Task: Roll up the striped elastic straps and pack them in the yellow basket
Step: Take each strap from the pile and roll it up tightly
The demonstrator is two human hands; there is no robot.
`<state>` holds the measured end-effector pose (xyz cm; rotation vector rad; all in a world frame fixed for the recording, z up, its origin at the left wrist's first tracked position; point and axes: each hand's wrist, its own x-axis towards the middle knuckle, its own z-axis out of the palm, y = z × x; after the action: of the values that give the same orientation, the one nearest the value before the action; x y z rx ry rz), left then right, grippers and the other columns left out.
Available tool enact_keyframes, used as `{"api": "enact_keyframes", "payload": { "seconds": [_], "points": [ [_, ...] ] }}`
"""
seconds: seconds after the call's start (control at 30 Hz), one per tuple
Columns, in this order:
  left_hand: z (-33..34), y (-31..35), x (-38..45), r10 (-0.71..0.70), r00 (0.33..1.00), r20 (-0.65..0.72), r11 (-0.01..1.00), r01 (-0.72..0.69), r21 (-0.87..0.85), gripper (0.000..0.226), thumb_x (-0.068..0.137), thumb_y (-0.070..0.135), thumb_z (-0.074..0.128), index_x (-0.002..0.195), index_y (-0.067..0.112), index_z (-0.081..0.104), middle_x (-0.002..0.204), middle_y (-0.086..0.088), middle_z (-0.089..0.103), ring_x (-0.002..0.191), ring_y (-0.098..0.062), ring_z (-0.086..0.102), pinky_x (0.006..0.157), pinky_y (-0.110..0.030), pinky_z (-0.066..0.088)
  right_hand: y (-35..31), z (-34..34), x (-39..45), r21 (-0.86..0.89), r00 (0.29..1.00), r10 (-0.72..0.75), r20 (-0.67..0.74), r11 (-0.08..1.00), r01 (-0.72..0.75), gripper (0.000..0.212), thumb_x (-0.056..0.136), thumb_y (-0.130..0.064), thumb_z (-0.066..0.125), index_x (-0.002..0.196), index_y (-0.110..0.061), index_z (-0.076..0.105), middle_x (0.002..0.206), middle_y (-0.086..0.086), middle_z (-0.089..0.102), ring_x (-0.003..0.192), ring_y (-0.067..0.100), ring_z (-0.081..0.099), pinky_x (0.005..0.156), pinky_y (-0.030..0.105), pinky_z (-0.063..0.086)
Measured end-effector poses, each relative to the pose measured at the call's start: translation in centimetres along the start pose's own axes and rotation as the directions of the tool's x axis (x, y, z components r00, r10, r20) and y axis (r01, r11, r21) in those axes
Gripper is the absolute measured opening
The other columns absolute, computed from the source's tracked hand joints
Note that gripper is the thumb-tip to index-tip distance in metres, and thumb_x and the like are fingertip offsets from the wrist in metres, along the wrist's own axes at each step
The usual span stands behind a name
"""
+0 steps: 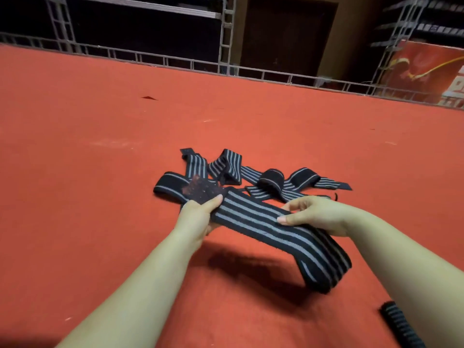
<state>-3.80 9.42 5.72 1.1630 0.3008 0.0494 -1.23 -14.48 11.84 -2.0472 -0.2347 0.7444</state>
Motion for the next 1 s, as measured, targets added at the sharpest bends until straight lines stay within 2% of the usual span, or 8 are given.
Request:
{"api": "enact_keyframes", "payload": {
  "seconds": [0.17, 0.27, 0.33, 0.47, 0.6, 0.7, 0.9, 1.0],
  "points": [
    [-7.4, -3.4, -0.9, 0.044, 0.95, -0.308, 0.94, 0.065, 0.336, 0.029, 0.083, 0.017, 0.069, 0.103, -0.003, 0.06, 0.102, -0.019, 0.067, 0.087, -0.032, 0.065, 0.07, -0.035, 0.053, 2.2, 4.7, 2.0, -0.457, 0.969, 0.244, 0.046, 0.867, -0.197, 0.033, 0.072, -0.04, 0.078, 0.089, -0.013, 0.071, 0.075, -0.005, 0.069, 0.065, 0.009, 0.063, 0.069, 0.021, 0.052],
    [-10.3, -4.6, -2.4, 0.218, 0.891, -0.398, 0.642, 0.177, 0.746, 0.039, 0.083, 0.029, 0.068, 0.105, -0.001, 0.058, 0.108, -0.019, 0.064, 0.101, -0.035, 0.059, 0.077, -0.034, 0.043, 3.3, 6.4, 3.8, -0.648, 0.963, 0.268, -0.043, 0.726, -0.231, 0.034, 0.073, -0.046, 0.075, 0.08, -0.014, 0.067, 0.071, -0.007, 0.062, 0.068, 0.01, 0.056, 0.068, 0.024, 0.047],
    [-11.4, -5.3, -3.1, 0.336, 0.868, -0.366, 0.414, 0.212, 0.885, 0.053, 0.079, 0.038, 0.07, 0.12, 0.008, 0.054, 0.12, -0.015, 0.06, 0.114, -0.034, 0.052, 0.091, -0.038, 0.038, 3.6, 7.1, 4.7, -0.72, 0.96, 0.266, -0.083, 0.65, -0.242, 0.03, 0.076, -0.044, 0.073, 0.068, -0.018, 0.059, 0.068, -0.007, 0.056, 0.072, 0.013, 0.053, 0.066, 0.026, 0.042],
    [-11.5, -5.6, -3.4, 0.511, 0.834, -0.206, 0.223, 0.103, 0.969, 0.092, 0.079, 0.036, 0.07, 0.149, 0.018, 0.014, 0.153, -0.009, 0.022, 0.139, -0.028, 0.022, 0.111, -0.04, 0.017, 3.6, 7.6, 5.2, -0.811, 0.944, 0.296, -0.143, 0.512, -0.284, 0.033, 0.078, -0.05, 0.068, 0.082, -0.018, 0.063, 0.088, 0.001, 0.063, 0.087, 0.021, 0.055, 0.073, 0.026, 0.04],
    [-9.7, -6.3, -2.6, 0.178, 0.977, 0.119, -0.044, -0.113, 0.993, 0.062, 0.096, 0.046, 0.039, 0.15, 0.025, 0.015, 0.158, -0.003, 0.01, 0.145, -0.021, 0.007, 0.118, -0.039, 0.003, 3.3, 7.3, 4.6, -0.841, 0.909, 0.37, -0.193, 0.415, -0.348, 0.062, 0.073, -0.062, 0.067, 0.107, -0.011, 0.065, 0.106, 0.004, 0.064, 0.092, 0.022, 0.056, 0.075, 0.027, 0.041],
    [-9.1, -7.0, -2.5, 0.064, 0.995, 0.08, -0.109, -0.073, 0.991, 0.062, 0.096, 0.054, 0.027, 0.15, 0.025, 0.015, 0.159, -0.003, 0.005, 0.145, -0.021, 0.003, 0.118, -0.04, -0.002, 3.1, 6.3, 3.4, -0.869, 0.87, 0.469, -0.152, 0.356, -0.344, 0.064, 0.068, -0.063, 0.07, 0.112, -0.017, 0.066, 0.107, -0.002, 0.065, 0.1, 0.02, 0.06, 0.081, 0.027, 0.046],
    [-7.7, -6.9, -2.9, 0.243, 0.97, -0.006, -0.118, 0.035, 0.992, 0.056, 0.092, 0.05, 0.04, 0.139, 0.02, 0.039, 0.139, -0.006, 0.038, 0.128, -0.025, 0.032, 0.108, -0.037, 0.02, 4.1, 1.9, 1.5, -0.833, 0.851, 0.457, -0.259, 0.34, -0.436, 0.065, 0.067, -0.065, 0.07, 0.108, -0.015, 0.067, 0.095, -0.001, 0.065, 0.088, 0.019, 0.061, 0.076, 0.026, 0.047],
    [-7.1, -7.3, -3.3, 0.267, 0.962, -0.058, -0.115, 0.092, 0.989, 0.052, 0.094, 0.042, 0.04, 0.14, 0.019, 0.037, 0.143, -0.009, 0.032, 0.129, -0.027, 0.029, 0.108, -0.038, 0.02, 4.9, 0.3, 0.9, -0.781, 0.843, 0.439, -0.31, 0.388, -0.489, 0.074, 0.062, -0.07, 0.07, 0.109, -0.013, 0.067, 0.1, 0.0, 0.066, 0.094, 0.02, 0.062, 0.083, 0.028, 0.047]
  ]
}}
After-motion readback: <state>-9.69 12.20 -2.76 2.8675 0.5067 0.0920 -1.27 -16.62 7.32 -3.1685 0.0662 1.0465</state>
